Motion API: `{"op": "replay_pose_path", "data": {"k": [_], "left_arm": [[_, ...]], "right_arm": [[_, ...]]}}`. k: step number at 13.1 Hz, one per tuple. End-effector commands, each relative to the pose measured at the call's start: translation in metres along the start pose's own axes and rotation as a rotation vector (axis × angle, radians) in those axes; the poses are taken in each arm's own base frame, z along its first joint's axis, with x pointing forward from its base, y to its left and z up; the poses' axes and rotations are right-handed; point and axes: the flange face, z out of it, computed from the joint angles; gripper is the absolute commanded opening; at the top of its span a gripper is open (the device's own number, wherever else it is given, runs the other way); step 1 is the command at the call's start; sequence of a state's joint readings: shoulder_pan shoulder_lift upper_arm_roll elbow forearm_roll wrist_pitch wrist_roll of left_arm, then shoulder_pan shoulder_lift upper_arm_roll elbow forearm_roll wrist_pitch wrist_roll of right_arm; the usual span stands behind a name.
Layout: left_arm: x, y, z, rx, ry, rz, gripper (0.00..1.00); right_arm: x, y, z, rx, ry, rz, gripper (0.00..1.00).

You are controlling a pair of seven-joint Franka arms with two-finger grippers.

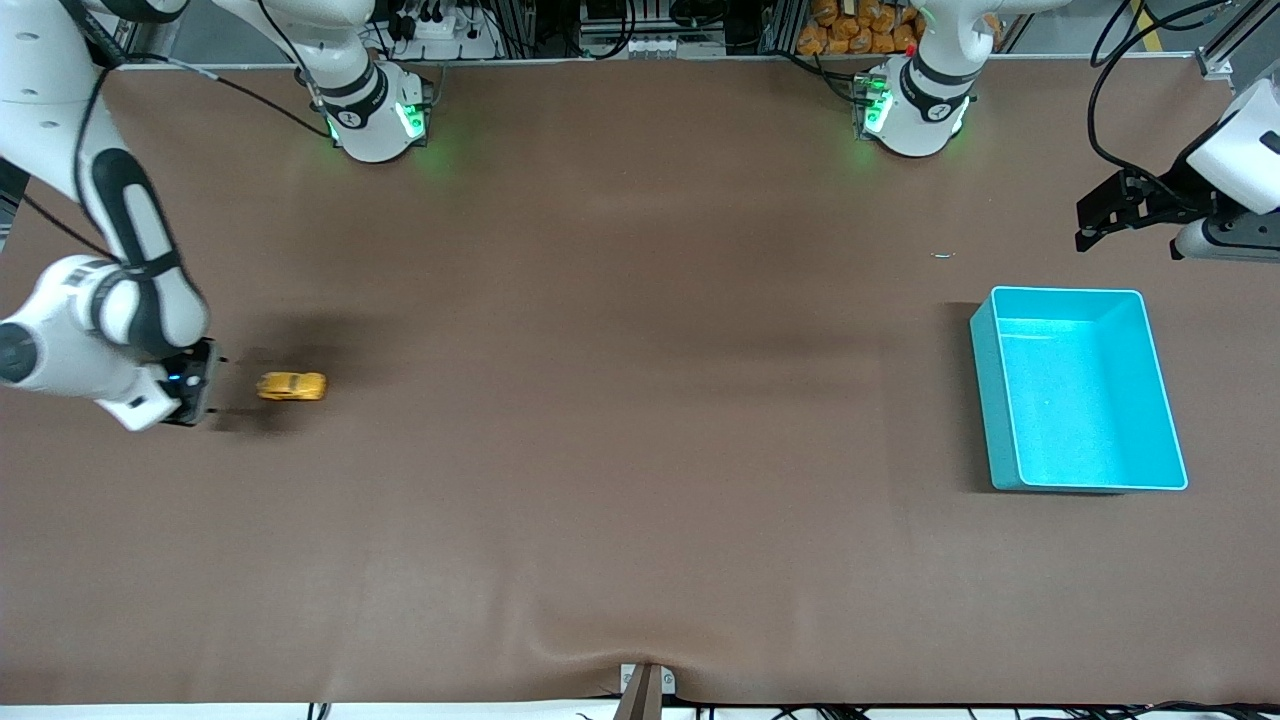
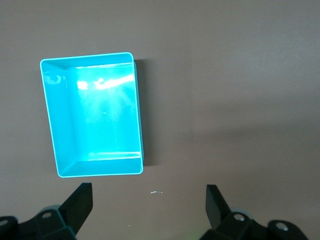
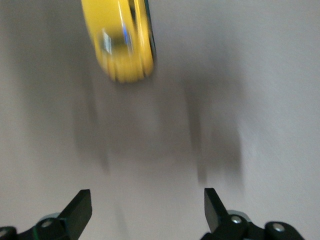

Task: Wind and store yellow beetle car
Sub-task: 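Release the car with the right gripper while the left gripper reaches toward it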

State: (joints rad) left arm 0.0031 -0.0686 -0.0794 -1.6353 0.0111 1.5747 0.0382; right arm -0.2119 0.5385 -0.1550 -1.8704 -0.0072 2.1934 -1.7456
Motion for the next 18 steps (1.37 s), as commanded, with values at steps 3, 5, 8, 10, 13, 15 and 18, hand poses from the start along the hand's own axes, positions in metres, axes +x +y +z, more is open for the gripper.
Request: {"op": "replay_pose_path", "data": {"k": [3, 5, 8, 10, 13, 15, 18], "left_arm": [[0.000, -0.002, -0.003, -0.008, 0.001, 0.010, 1.00], [0.000, -0.005, -0.001, -0.007, -0.002, 0.007, 1.00], [0.005, -0.007, 0.008, -0.011, -0.018, 0.001, 1.00], [0.016, -0.009, 0.026, -0.013, -0.047, -0.006, 1.00], [0.023, -0.003, 0.044, -0.013, -0.084, -0.041, 1.00], [0.027, 0.001, 0.070, -0.009, -0.134, -0.162, 1.00], [0.020, 0.020, 0.123, 0.022, -0.213, -0.440, 1.00]], "right_arm": [[-0.038, 0.005, -0.027, 0.032, 0.046, 0.051, 1.00], [-0.039, 0.007, -0.044, 0.015, 0.085, 0.077, 1.00], [-0.039, 0.013, -0.080, 0.031, 0.172, 0.133, 1.00], [-0.035, 0.018, -0.102, 0.023, 0.172, 0.208, 1.00], [-0.019, 0.023, -0.139, 0.011, 0.208, 0.359, 1.00], [-0.005, 0.025, -0.163, 0.037, 0.226, 0.464, 1.00], [0.042, 0.024, -0.237, -0.009, 0.249, 0.631, 1.00]]}}
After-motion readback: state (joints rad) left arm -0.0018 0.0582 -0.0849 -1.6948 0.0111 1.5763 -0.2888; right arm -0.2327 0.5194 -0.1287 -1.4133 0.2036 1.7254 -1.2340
